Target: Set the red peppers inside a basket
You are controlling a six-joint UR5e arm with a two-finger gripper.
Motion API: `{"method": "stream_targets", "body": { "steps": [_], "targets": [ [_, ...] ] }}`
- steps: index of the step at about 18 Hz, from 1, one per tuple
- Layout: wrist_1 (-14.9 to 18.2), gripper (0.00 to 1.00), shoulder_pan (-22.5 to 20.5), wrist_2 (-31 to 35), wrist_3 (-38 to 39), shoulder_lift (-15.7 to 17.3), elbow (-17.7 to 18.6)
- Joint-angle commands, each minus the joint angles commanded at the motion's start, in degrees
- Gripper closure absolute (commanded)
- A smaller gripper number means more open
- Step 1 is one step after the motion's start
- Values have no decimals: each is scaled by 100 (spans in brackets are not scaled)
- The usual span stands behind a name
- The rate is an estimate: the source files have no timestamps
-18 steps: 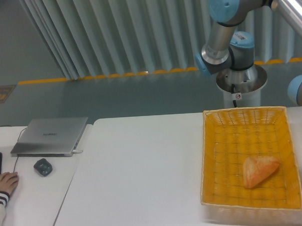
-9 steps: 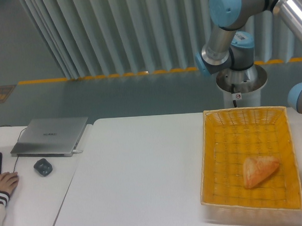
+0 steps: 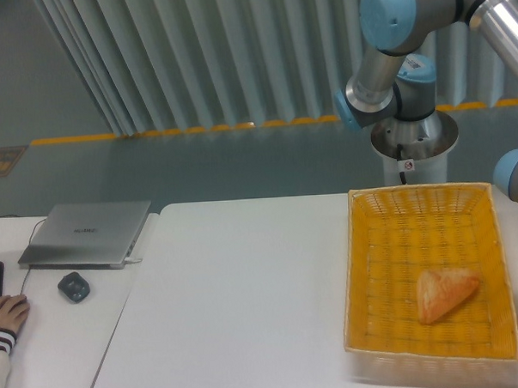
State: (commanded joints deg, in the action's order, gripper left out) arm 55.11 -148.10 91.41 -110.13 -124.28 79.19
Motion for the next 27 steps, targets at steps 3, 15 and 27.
{"method": "stream_targets", "body": {
  "steps": [3,15,27],
  "targets": [
    [-9,0,0,35,-9,0,27],
    [-18,0,0,202,-9,-53,0],
    [-88,0,9,202,44,-97,18]
  ]
}}
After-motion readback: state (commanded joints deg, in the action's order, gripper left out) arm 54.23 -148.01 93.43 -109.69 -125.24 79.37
